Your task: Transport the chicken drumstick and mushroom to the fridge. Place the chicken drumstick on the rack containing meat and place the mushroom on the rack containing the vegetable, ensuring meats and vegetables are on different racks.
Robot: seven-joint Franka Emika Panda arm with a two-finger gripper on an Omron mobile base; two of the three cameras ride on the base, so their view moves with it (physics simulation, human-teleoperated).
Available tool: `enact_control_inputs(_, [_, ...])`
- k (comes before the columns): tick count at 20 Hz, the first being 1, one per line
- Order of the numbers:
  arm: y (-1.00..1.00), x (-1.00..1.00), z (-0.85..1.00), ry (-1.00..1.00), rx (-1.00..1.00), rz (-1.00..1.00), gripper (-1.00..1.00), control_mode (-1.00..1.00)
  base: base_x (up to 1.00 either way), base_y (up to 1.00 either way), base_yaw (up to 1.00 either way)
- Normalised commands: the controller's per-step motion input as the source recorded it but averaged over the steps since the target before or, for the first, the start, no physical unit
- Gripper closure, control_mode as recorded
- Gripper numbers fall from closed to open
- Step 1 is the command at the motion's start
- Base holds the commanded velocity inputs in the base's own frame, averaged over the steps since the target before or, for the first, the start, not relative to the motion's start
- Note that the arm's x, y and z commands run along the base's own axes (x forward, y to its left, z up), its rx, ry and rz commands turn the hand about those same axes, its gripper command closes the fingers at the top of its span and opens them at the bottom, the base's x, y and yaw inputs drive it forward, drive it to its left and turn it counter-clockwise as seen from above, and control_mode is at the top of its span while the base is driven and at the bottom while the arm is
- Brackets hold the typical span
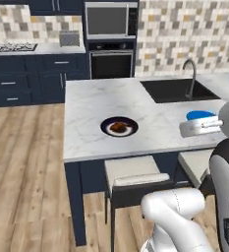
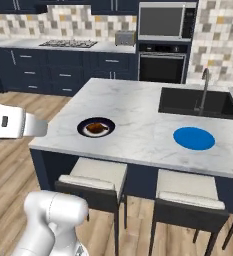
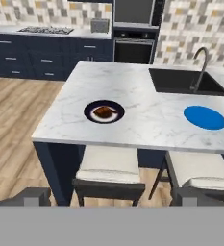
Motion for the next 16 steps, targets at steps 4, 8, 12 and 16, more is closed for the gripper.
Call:
enact_control_inputs(4, [0.00, 0.00, 0.00, 0.00, 0.00, 0.00, -1.00, 1.00, 1.00, -0.73, 0.04])
enact_control_inputs(8, [0.00, 0.00, 0.00, 0.00, 0.00, 0.00, -1.00, 1.00, 1.00, -0.58, 0.03])
enact_control_inputs(12, [0.00, 0.00, 0.00, 0.00, 0.00, 0.00, -1.00, 1.00, 1.00, -0.09, 0.00])
enact_control_inputs(16, [0.00, 0.00, 0.00, 0.00, 0.00, 0.00, -1.00, 1.00, 1.00, 0.00, 0.00])
